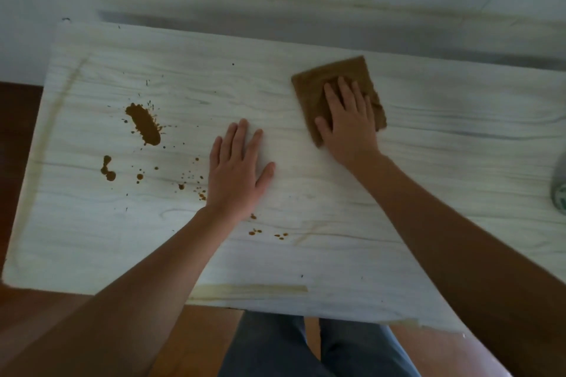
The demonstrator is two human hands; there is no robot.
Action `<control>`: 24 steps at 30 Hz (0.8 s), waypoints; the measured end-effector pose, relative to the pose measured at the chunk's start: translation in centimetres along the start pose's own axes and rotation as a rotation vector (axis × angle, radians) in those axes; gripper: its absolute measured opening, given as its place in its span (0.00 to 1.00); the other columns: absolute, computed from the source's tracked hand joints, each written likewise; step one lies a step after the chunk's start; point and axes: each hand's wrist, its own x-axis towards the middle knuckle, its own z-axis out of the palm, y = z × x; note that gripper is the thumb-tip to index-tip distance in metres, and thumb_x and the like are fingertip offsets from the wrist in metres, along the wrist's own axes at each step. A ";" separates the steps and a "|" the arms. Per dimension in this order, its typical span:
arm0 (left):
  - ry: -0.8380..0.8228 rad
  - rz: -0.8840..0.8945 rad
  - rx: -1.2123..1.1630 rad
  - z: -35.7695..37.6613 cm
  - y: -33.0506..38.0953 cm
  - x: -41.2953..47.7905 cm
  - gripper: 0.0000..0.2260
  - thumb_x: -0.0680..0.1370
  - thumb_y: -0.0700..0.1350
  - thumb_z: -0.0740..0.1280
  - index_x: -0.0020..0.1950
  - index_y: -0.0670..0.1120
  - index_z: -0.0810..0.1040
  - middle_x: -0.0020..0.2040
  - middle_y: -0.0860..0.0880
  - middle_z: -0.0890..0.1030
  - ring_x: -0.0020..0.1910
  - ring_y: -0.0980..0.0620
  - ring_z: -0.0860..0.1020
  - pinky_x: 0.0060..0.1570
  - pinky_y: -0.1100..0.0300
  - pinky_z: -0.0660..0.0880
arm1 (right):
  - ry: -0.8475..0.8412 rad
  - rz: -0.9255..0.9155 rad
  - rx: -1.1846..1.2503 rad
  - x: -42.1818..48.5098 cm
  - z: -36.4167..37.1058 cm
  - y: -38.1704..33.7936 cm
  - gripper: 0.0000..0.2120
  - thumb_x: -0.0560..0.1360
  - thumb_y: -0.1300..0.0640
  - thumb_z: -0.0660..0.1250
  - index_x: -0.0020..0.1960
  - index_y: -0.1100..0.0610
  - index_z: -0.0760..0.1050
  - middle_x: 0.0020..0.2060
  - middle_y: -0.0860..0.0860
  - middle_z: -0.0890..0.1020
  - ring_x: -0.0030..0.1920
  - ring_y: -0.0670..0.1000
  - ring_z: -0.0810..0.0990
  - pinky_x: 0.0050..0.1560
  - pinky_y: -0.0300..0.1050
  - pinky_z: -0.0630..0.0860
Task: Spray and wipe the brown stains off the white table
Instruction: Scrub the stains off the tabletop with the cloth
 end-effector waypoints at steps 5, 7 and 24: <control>-0.025 -0.002 -0.015 -0.5 0.1 0.0 0.30 0.83 0.62 0.53 0.81 0.48 0.59 0.83 0.43 0.55 0.82 0.43 0.52 0.80 0.45 0.50 | 0.046 0.021 0.012 3.1 -0.1 -1.6 0.31 0.82 0.45 0.55 0.82 0.53 0.52 0.81 0.55 0.51 0.81 0.59 0.46 0.79 0.56 0.42; -0.047 -0.005 -0.013 -0.9 0.4 0.1 0.30 0.82 0.61 0.55 0.81 0.48 0.59 0.83 0.42 0.55 0.82 0.43 0.51 0.80 0.45 0.50 | 0.067 0.026 0.013 2.3 0.1 -1.5 0.30 0.82 0.45 0.54 0.82 0.53 0.52 0.81 0.55 0.52 0.81 0.58 0.47 0.79 0.56 0.44; -0.206 0.088 -0.005 -1.3 11.3 -2.5 0.30 0.81 0.59 0.59 0.80 0.46 0.62 0.82 0.41 0.56 0.81 0.40 0.54 0.78 0.44 0.53 | 0.015 0.276 0.090 -25.7 3.6 9.3 0.34 0.80 0.46 0.63 0.81 0.53 0.55 0.81 0.52 0.54 0.80 0.52 0.47 0.79 0.56 0.50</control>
